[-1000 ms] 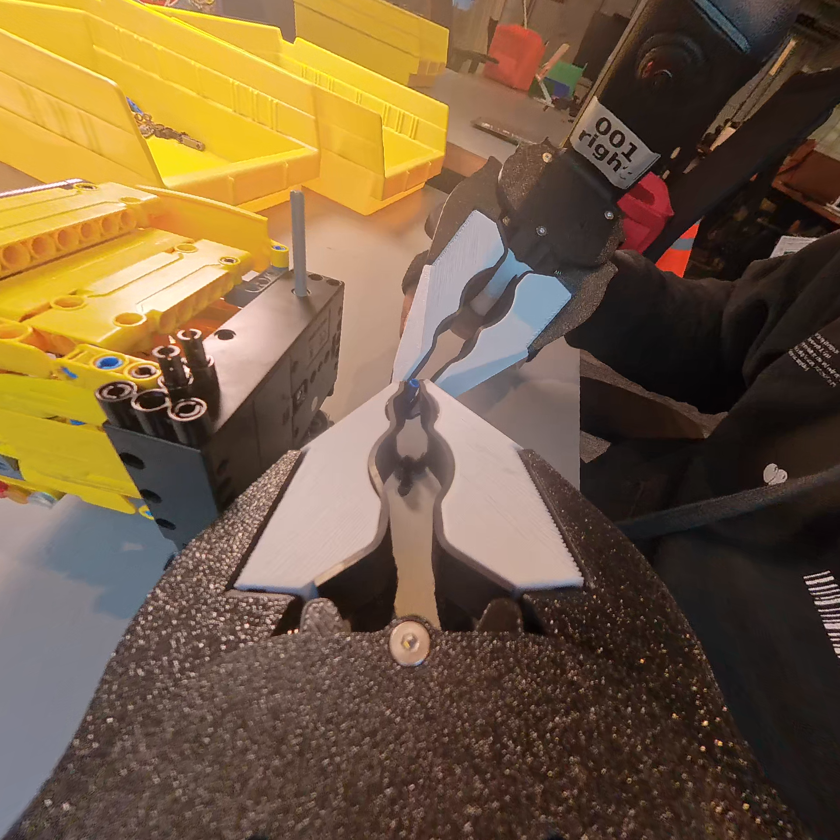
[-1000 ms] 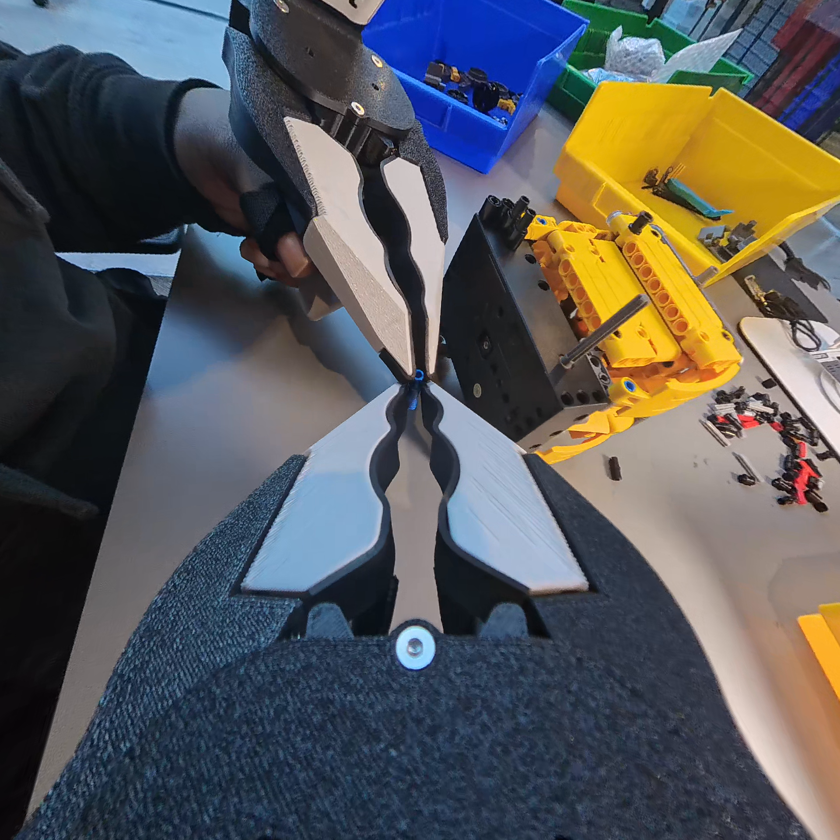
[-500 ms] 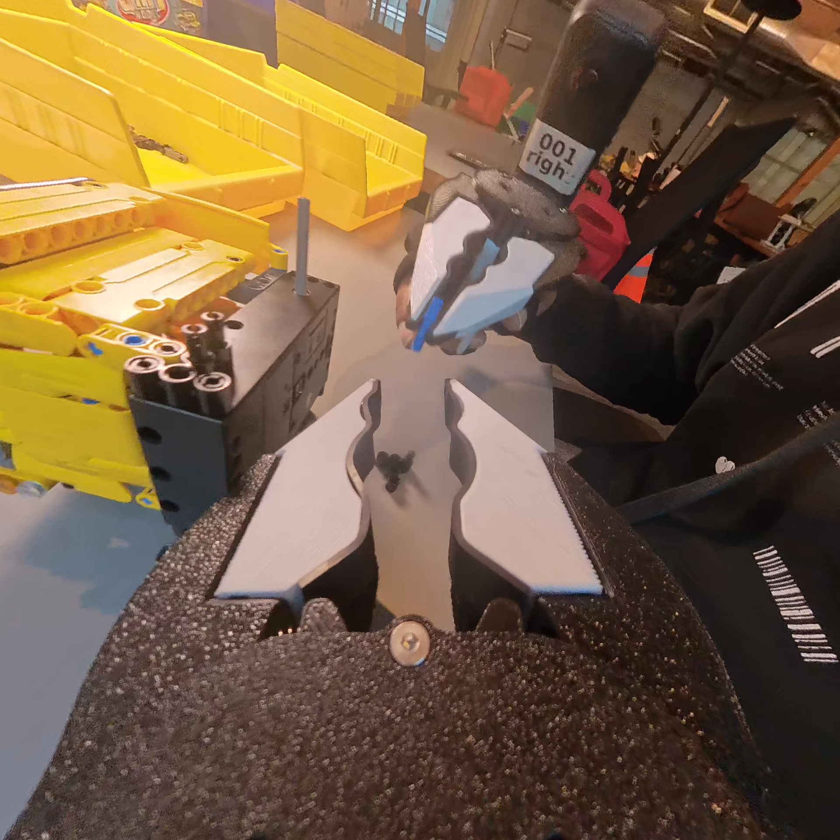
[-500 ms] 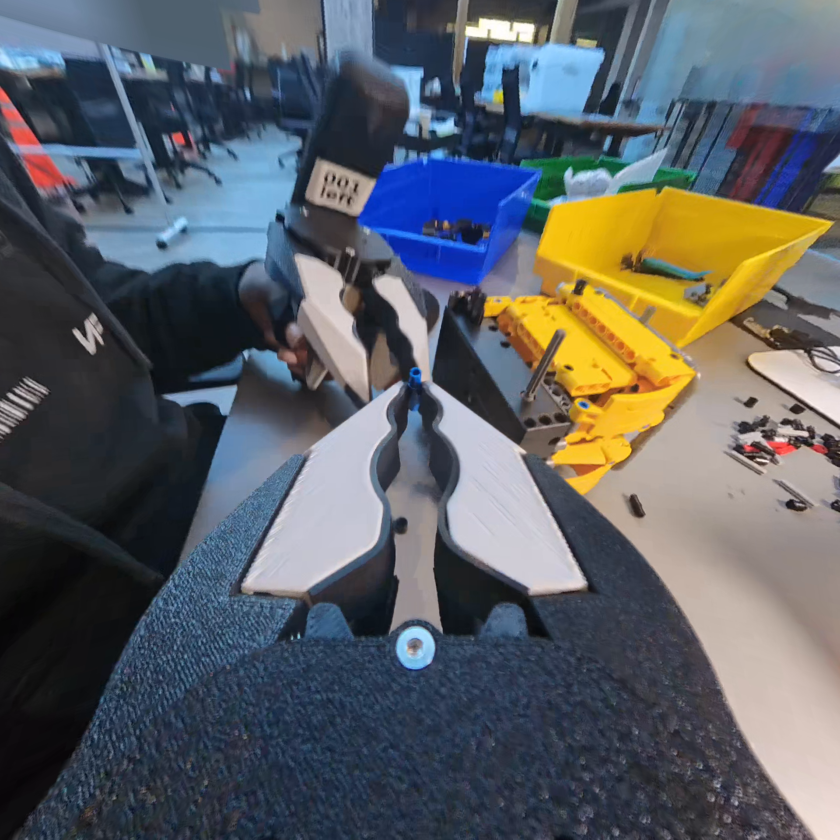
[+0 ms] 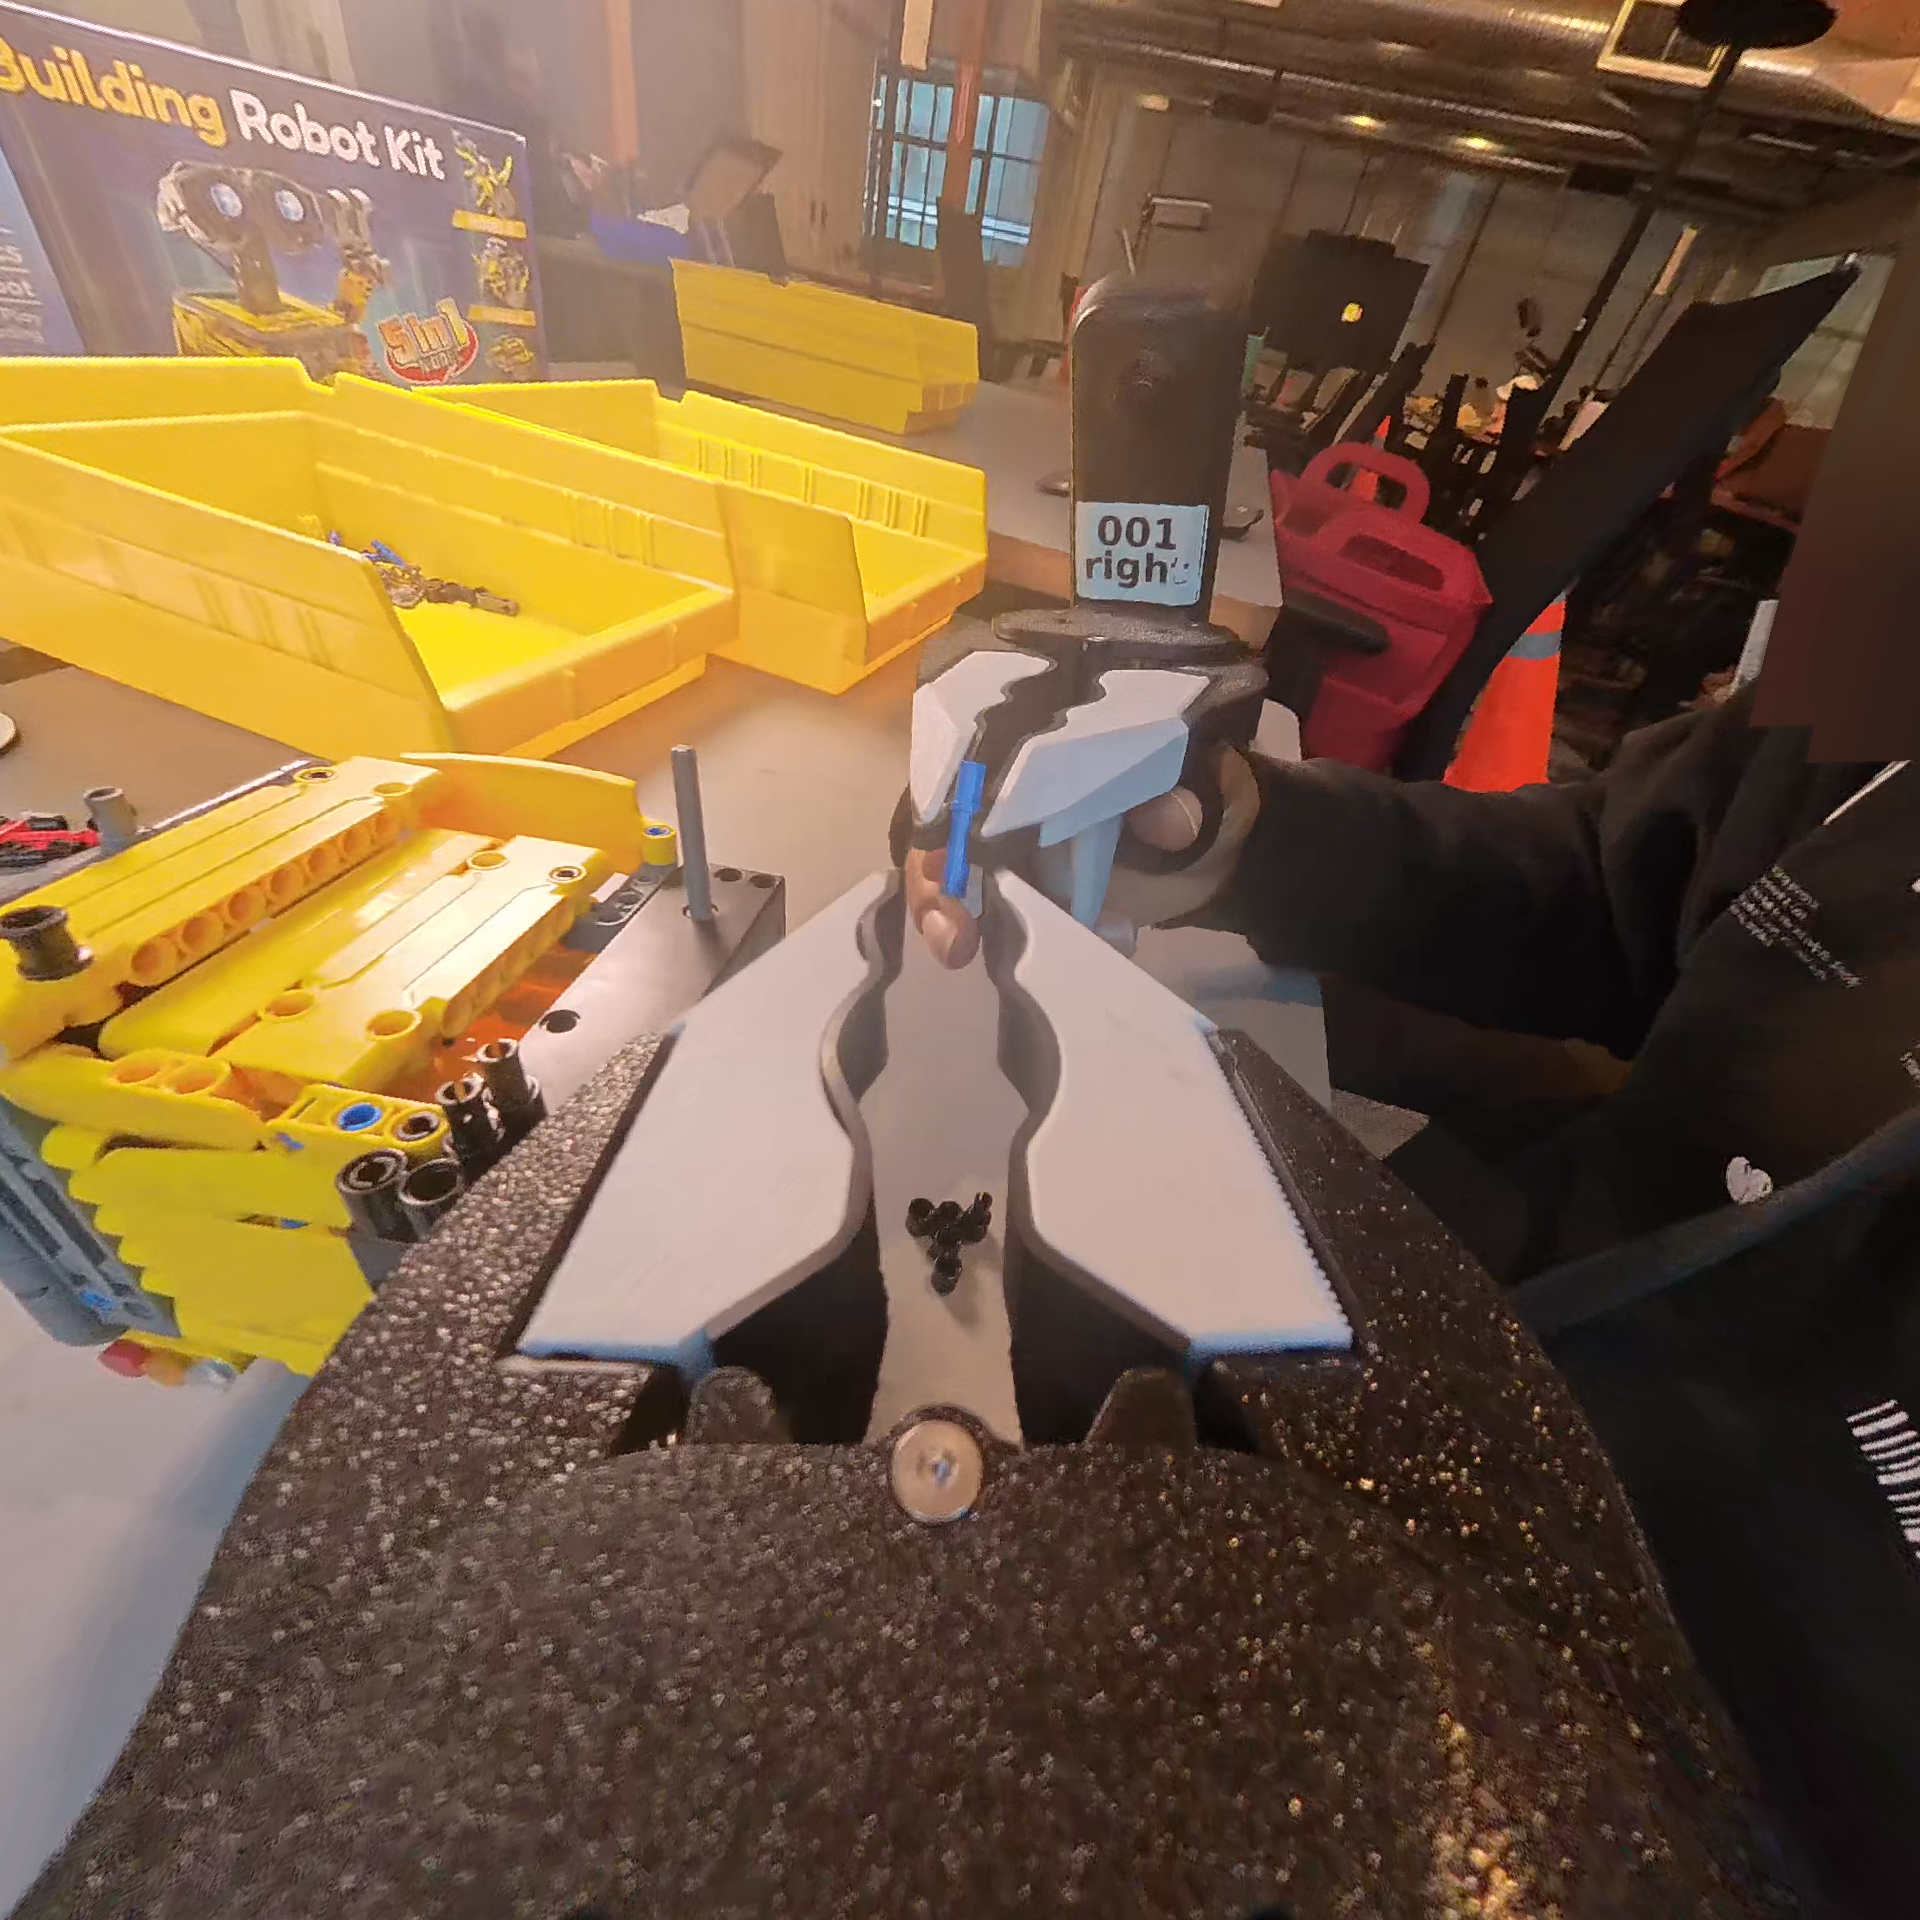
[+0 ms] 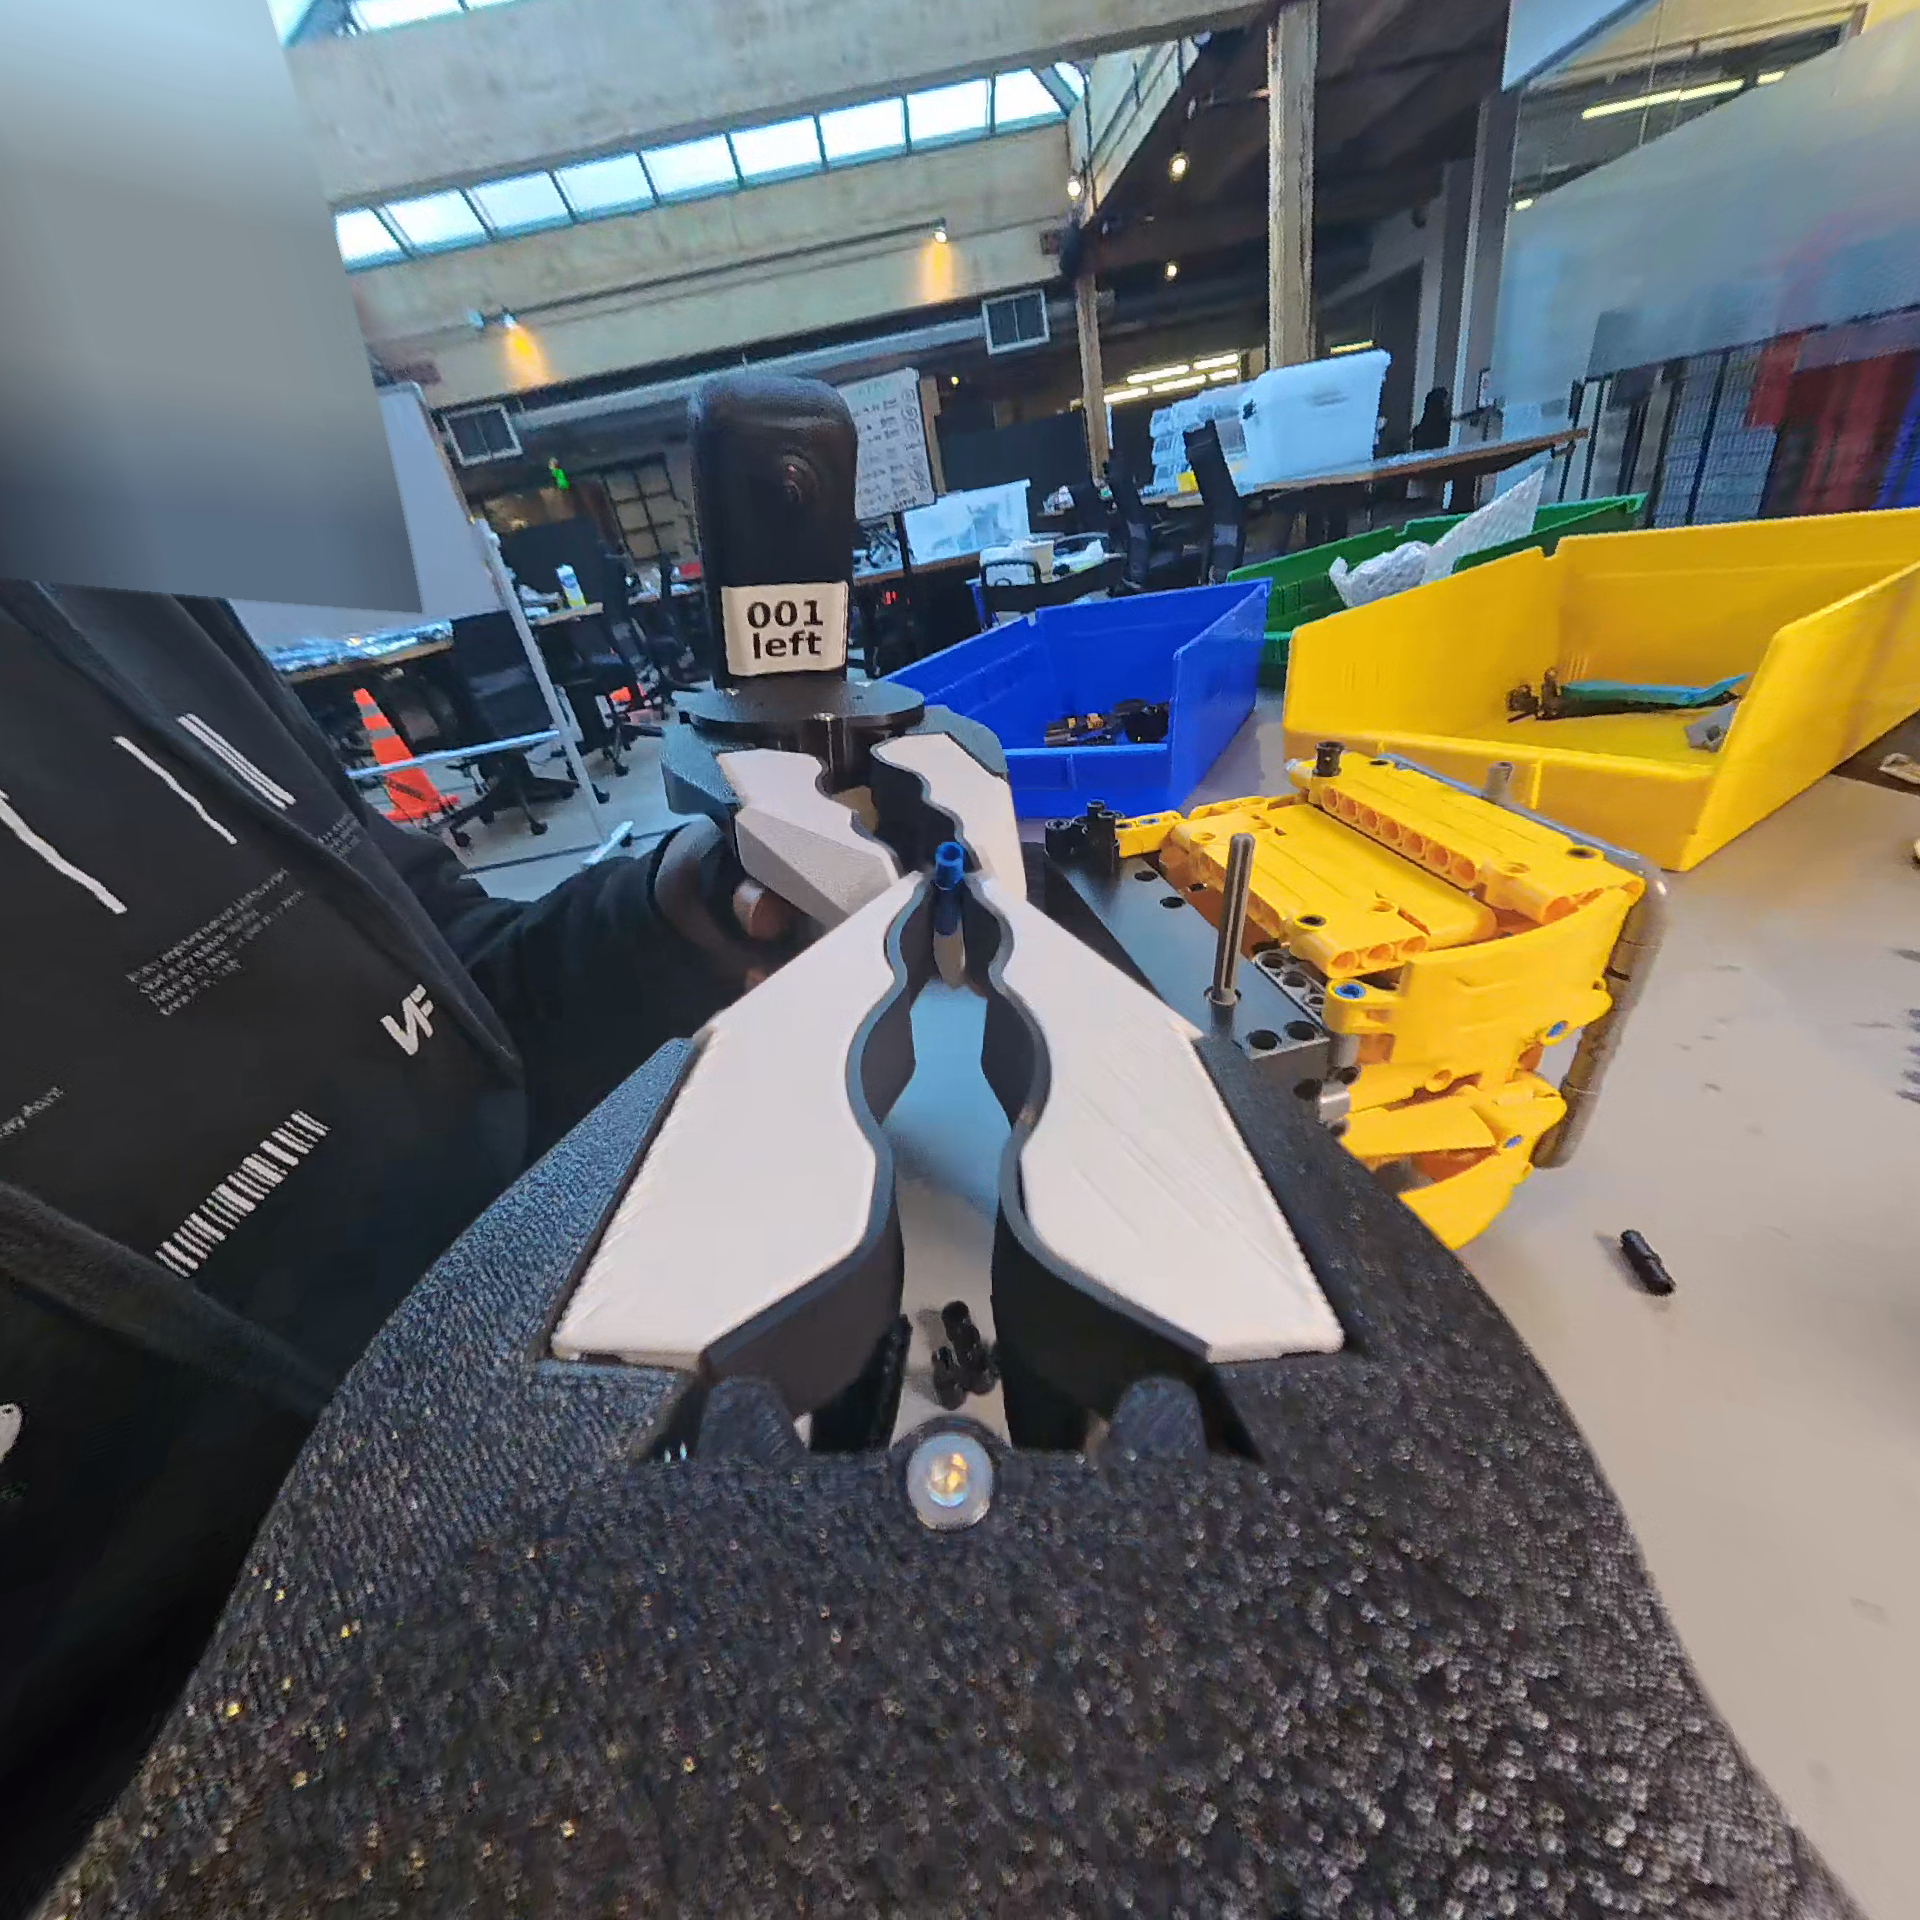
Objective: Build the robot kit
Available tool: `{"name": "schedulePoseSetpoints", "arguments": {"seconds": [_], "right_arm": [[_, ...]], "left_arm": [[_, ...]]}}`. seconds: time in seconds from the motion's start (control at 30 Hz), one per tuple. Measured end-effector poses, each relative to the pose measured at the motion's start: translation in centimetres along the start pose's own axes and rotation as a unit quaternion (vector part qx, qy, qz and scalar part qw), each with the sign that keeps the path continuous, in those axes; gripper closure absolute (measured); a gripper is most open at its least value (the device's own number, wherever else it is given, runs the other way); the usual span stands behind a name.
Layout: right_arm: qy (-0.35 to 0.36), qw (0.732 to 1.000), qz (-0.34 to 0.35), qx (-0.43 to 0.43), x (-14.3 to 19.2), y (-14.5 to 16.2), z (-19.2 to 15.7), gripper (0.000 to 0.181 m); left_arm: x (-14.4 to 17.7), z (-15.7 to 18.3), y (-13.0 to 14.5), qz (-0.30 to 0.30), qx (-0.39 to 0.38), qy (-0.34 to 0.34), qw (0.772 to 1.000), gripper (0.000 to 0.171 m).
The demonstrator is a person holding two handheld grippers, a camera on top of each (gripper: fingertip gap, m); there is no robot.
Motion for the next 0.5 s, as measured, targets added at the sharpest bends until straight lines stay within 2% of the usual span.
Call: {"name": "schedulePoseSetpoints", "arguments": {"seconds": [0.13,0.23,0.5], "right_arm": [[-0.006,1.0,-0.016,-0.008,-0.1,0.5,-0.1,0.176],[-0.007,0.999,-0.04,-0.009,-0.1,1.1,0.0,0.176],[-0.002,0.995,-0.098,0.02,0.4,1.4,-0.5,0.176]], "left_arm": [[0.1,0.4,0.4,-0.016,-0.032,0.004,0.999,0.17],[0.2,0.6,1.0,-0.04,-0.058,0.005,0.998,0.17],[0.2,1.3,1.9,-0.053,-0.054,0.025,0.997,0.17]]}}
Point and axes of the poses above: each gripper's, where its closed fingertips meet, x back along the fingers, y out of its underside, z = x × y across the jaws, the point moved 2 cm from there along x, back along the fingers, and after that the axes turned 13 degrees about -x, right-handed, at the moved point
